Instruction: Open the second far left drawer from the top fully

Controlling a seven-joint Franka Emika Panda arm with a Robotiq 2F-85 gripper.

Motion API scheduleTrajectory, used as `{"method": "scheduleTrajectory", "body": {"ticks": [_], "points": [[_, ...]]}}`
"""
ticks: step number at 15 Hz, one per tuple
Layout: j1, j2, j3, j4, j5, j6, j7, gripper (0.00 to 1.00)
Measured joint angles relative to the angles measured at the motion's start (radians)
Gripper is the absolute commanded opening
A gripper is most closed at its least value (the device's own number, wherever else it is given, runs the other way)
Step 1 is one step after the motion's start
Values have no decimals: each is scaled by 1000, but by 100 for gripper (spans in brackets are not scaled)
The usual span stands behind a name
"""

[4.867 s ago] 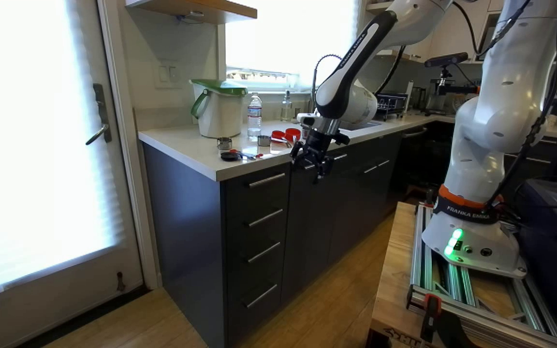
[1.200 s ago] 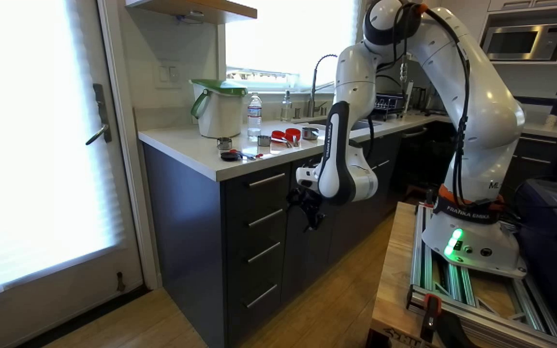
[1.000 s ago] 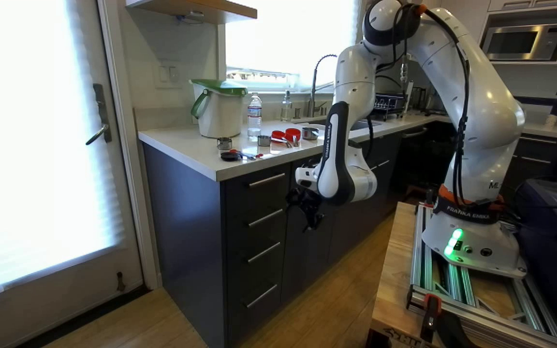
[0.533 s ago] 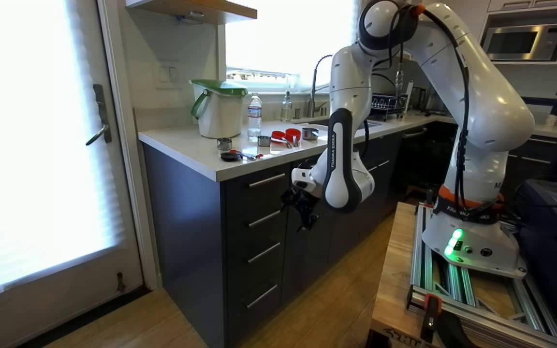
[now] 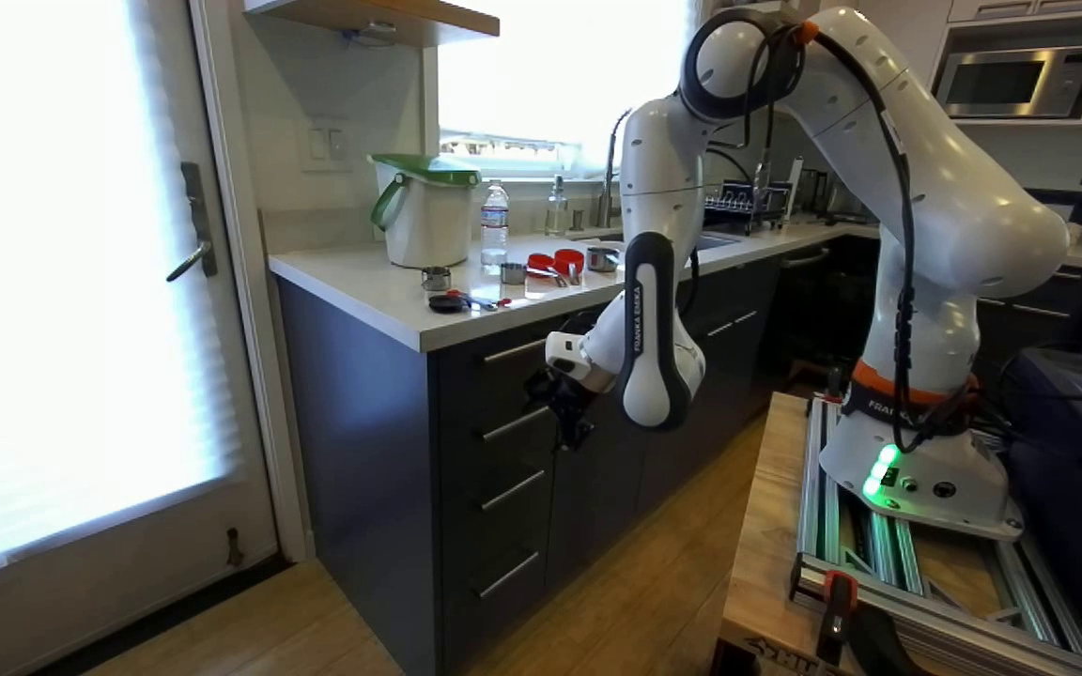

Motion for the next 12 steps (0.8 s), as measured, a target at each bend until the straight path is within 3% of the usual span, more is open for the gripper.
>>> {"method": "scheduleTrajectory", "body": {"ticks": [5,6,7,9,10,12], "points": [[50,40,-65,45,-6,32,29,100],[56,50,-73,54,-6,44,32,97],[61,60,-82,64,-6,53,34,86],[69,83,-95,85,-6,77,39,79],[72,96,-101,95,-6,87,42,68],[77,120,-111,116,-6,106,49,63]]}}
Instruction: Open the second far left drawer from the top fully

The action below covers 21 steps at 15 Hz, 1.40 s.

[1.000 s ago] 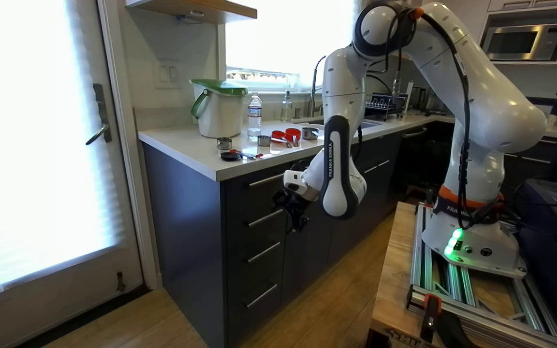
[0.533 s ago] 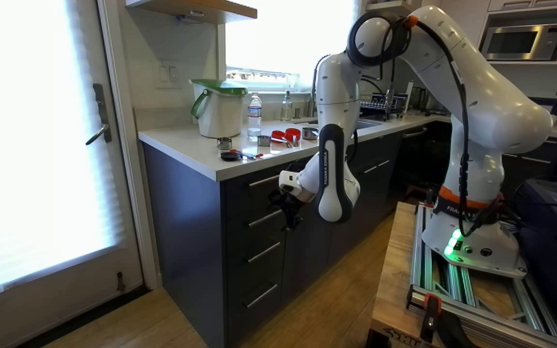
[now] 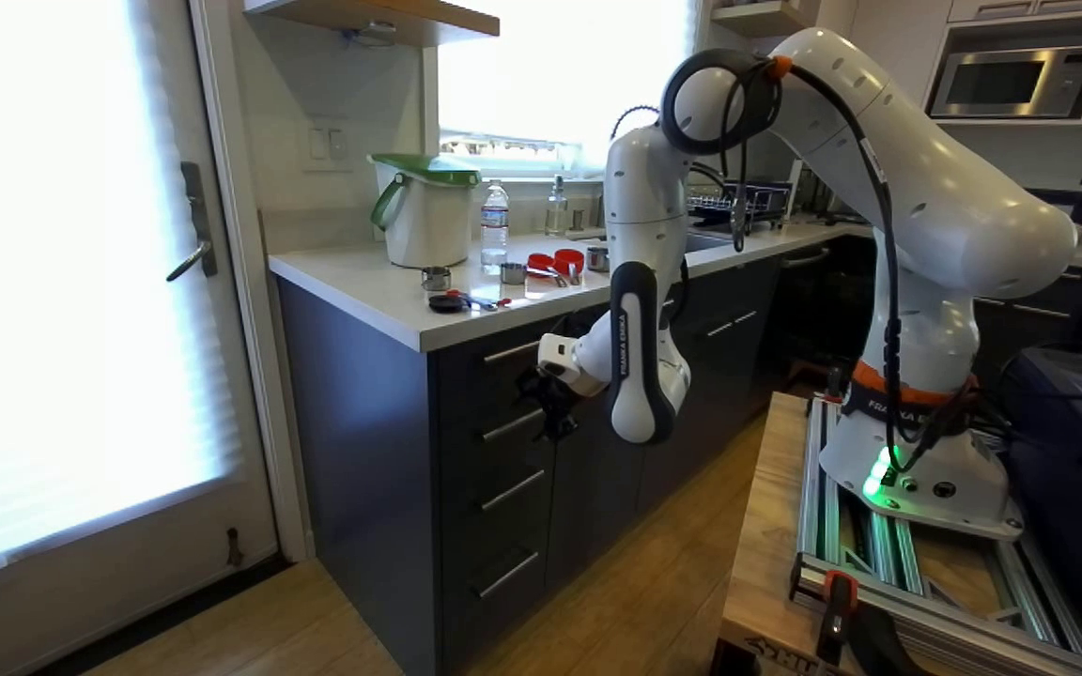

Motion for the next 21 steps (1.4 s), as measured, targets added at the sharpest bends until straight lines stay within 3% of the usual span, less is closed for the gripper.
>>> {"method": "scheduleTrajectory", "body": {"ticks": [1,6,9,12,21], "points": [[2,12,-3,10,0,9,3,57],[6,58,-14,48,1,33,17,53],[12,76,-20,63,1,36,21,24],[23,84,-32,74,2,53,21,1],[51,79,-59,75,1,38,21,5]]}}
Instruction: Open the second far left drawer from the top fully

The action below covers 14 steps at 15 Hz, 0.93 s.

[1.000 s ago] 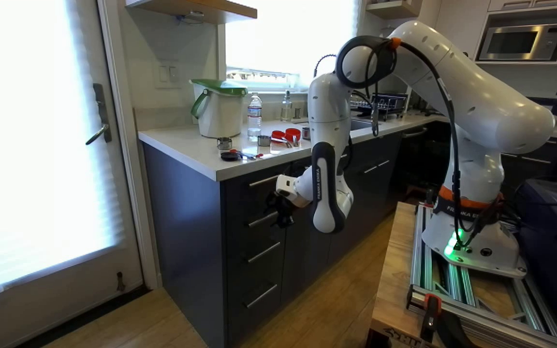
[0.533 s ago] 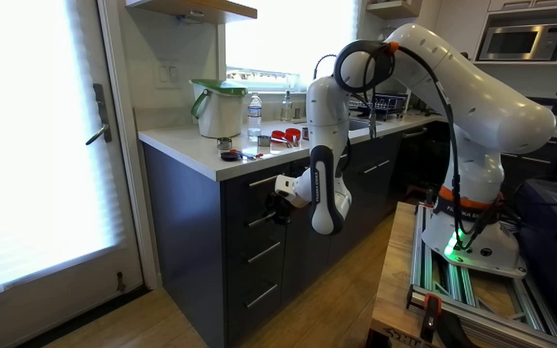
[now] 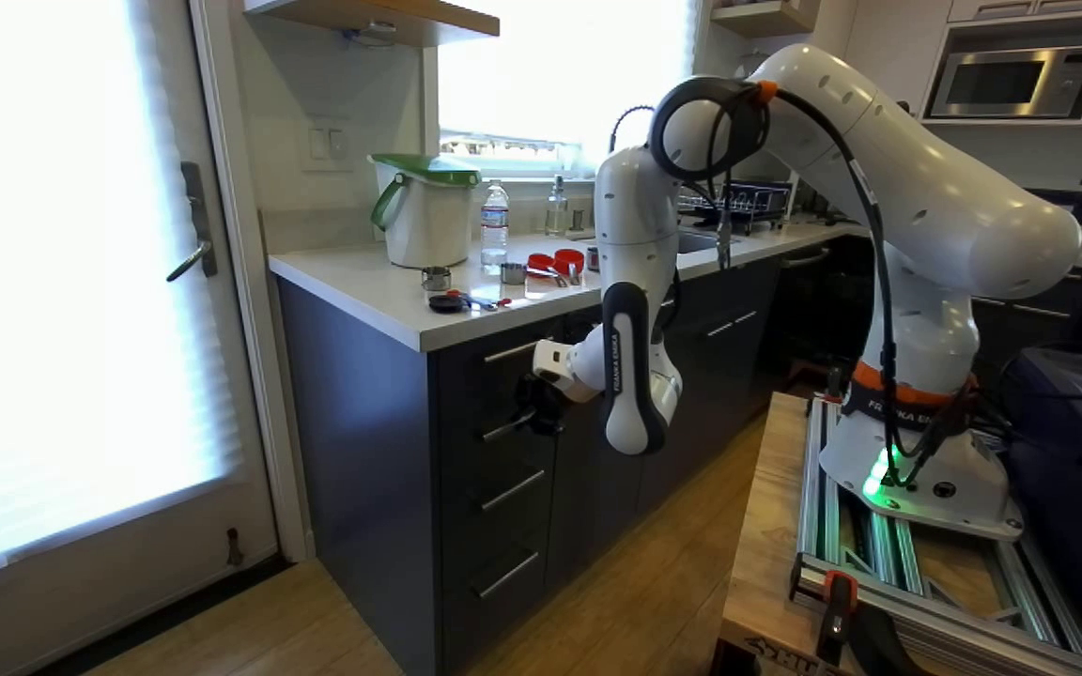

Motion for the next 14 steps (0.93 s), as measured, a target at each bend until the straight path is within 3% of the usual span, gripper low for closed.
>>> {"method": "scheduleTrajectory", "body": {"ticks": [14], "points": [[-12,-22,-13,-47,-81,9,32,5]]}}
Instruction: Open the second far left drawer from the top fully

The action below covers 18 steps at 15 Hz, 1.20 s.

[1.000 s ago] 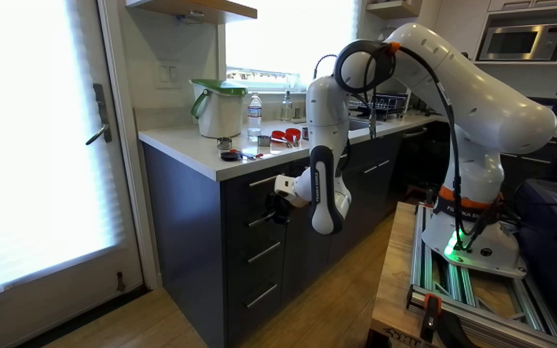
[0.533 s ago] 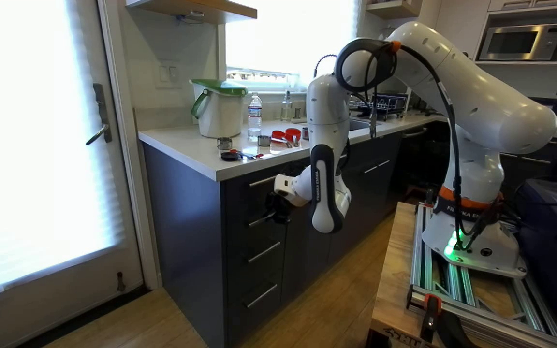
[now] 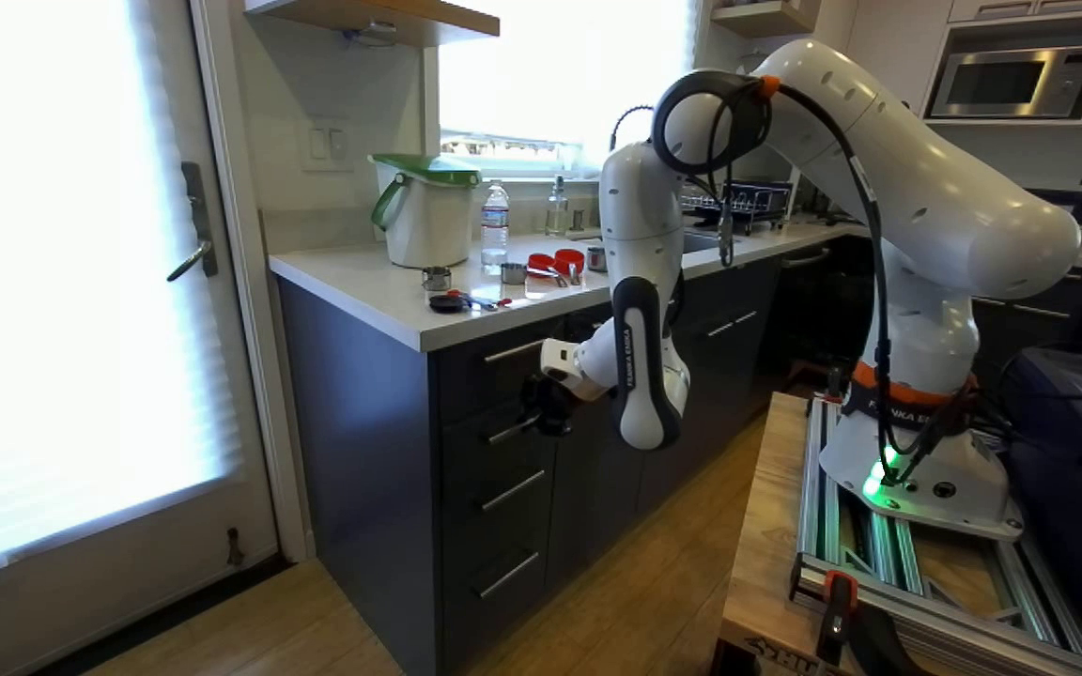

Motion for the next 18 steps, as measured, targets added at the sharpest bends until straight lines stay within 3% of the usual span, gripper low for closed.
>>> {"method": "scheduleTrajectory", "body": {"ticks": [8,12,14,17,18], "points": [[48,45,4,-14,93,96,38,5],[-60,50,37,-90,-6,222,177,5],[-114,29,36,-166,-33,220,258,5],[-222,-23,54,-244,-266,217,248,5],[-269,-38,67,-269,-346,216,233,44]]}}
